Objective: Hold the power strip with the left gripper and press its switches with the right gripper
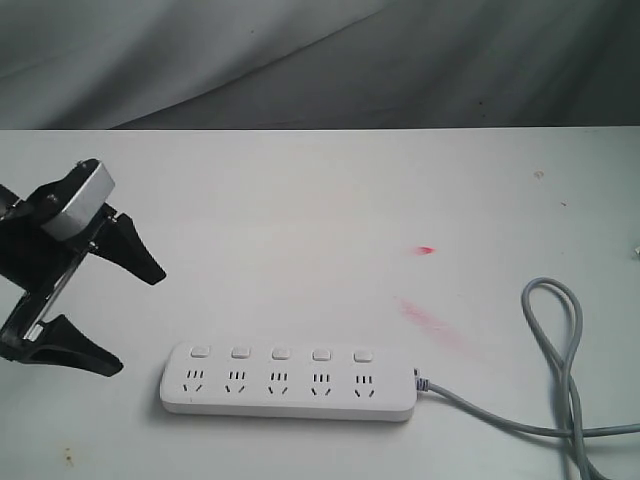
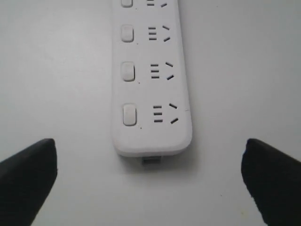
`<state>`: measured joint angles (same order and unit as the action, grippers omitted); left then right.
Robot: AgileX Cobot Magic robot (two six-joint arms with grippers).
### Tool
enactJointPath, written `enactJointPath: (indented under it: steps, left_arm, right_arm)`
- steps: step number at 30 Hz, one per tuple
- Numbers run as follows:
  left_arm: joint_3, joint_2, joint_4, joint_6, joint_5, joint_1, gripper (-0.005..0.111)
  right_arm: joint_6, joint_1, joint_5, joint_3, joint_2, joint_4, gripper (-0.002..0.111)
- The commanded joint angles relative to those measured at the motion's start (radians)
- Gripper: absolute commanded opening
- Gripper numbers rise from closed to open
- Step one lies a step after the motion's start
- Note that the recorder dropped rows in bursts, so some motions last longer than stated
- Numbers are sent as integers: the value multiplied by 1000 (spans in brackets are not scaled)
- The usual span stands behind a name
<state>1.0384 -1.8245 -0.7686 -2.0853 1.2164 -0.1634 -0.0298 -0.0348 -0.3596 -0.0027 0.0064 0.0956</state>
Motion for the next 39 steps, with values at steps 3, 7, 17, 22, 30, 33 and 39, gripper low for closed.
enactJointPath:
  steps: [3, 7, 17, 22, 30, 33, 39]
  left_arm:
    - [-1, -84, -43, -8, 5, 51, 104]
    - [-1, -144, -78, -8, -82, 105, 104]
    - [-26, -227, -110, -8, -166, 117, 104]
    - [-26, -227, -110, -8, -171, 117, 101]
    - [-26, -227, -108, -8, -171, 117, 37]
    - [-26, -227, -106, -8, -171, 115, 19]
    - [-26, -227, -54, -8, -171, 115, 0]
  right_arm:
    - [-4, -7, 13, 3, -6, 1, 0]
    - [-4, -7, 13, 3, -6, 1, 0]
    - [-4, -7, 13, 3, -6, 1, 0]
    - [-4, -7, 13, 3, -6, 1, 0]
    - [-4, -7, 13, 3, -6, 1, 0]
    - [-4, -7, 13, 3, -6, 1, 0]
    - [-4, -7, 13, 3, -6, 1, 0]
